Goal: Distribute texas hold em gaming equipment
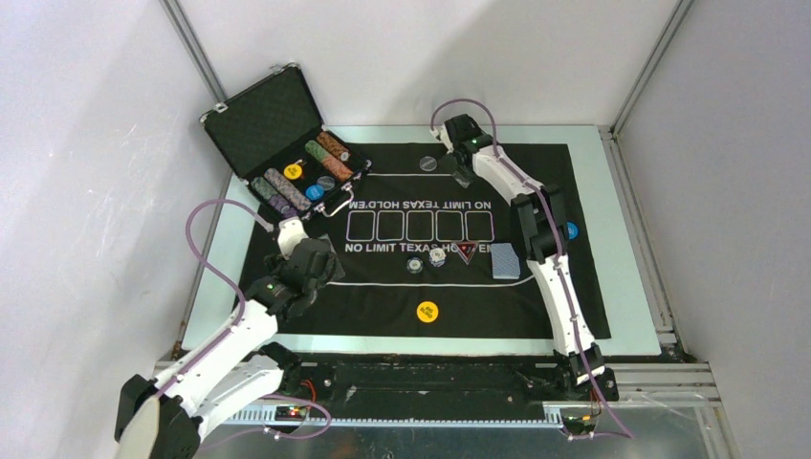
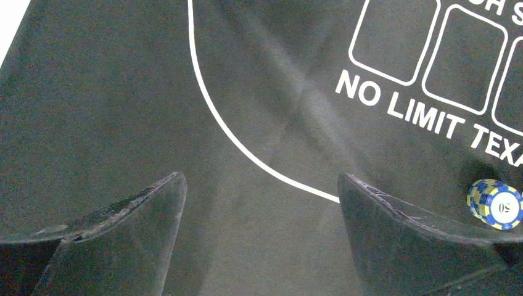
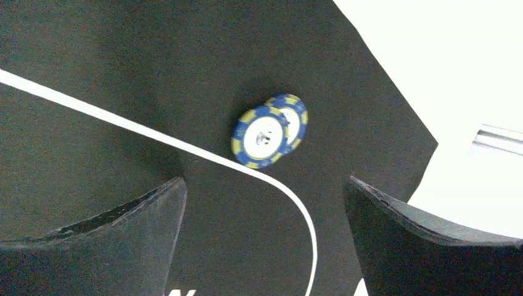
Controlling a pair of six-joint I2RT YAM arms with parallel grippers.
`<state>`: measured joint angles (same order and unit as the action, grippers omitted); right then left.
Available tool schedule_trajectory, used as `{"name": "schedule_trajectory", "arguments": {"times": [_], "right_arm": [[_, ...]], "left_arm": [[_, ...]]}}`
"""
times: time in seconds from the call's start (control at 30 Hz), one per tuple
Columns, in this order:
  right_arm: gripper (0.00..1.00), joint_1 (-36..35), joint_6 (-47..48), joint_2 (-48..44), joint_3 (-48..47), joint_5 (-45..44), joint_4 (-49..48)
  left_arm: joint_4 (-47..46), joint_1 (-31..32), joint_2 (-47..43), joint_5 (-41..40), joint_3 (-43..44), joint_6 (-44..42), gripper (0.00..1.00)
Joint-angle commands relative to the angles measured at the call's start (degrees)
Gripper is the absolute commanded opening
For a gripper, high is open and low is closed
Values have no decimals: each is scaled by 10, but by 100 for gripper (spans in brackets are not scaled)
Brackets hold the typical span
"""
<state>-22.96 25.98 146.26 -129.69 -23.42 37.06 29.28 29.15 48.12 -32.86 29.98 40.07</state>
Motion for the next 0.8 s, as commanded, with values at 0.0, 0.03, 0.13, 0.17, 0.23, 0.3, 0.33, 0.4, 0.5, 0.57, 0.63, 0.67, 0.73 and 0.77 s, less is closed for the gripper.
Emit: {"name": "schedule_trajectory", "arguments": {"times": [0.0, 0.03, 0.13, 0.17, 0.23, 0.3, 0.33, 0.4, 0.5, 0.57, 0.63, 0.67, 0.73, 0.77], "right_arm": [[100, 20, 25, 10, -11, -31, -8], [100, 21, 26, 13, -12, -35, -9], [100, 25, 29, 23, -23, -40, -17], [100, 26, 31, 25, -31, -39, -17], [100, 27, 36, 32, -41, -38, -18], [99, 28, 38, 38, -47, -34, -20], [100, 28, 39, 40, -48, -31, -19], [99, 27, 36, 38, -48, -20, -16], [99, 20, 34, 28, -34, 9, 1], [100, 16, 38, 8, -13, 26, -4], [100, 12, 37, -2, 1, 35, -18], [100, 12, 32, -3, 1, 39, -22], [100, 13, 21, 4, -20, 40, -27], [100, 14, 18, 13, -29, 38, -29]], "left_arm": [[-11, -3, 2, -21, 0, -2, 100], [-11, -4, 3, -21, 0, -2, 100], [-14, -3, 7, -20, 0, -2, 100], [-14, -4, 10, -20, 0, -2, 100], [-15, -4, 14, -19, 1, -2, 100], [-15, -4, 18, -19, 2, -2, 100], [-16, -4, 19, -19, 2, -2, 100], [-16, -4, 21, -20, 2, -2, 100], [-17, -4, 24, -21, 3, -2, 100], [-18, -4, 24, -20, 3, -3, 100], [-19, -4, 26, -20, 3, -3, 100], [-19, -4, 27, -20, 3, -3, 100], [-18, -4, 28, -21, 3, -4, 100], [-18, -4, 28, -22, 3, -4, 100]]}}
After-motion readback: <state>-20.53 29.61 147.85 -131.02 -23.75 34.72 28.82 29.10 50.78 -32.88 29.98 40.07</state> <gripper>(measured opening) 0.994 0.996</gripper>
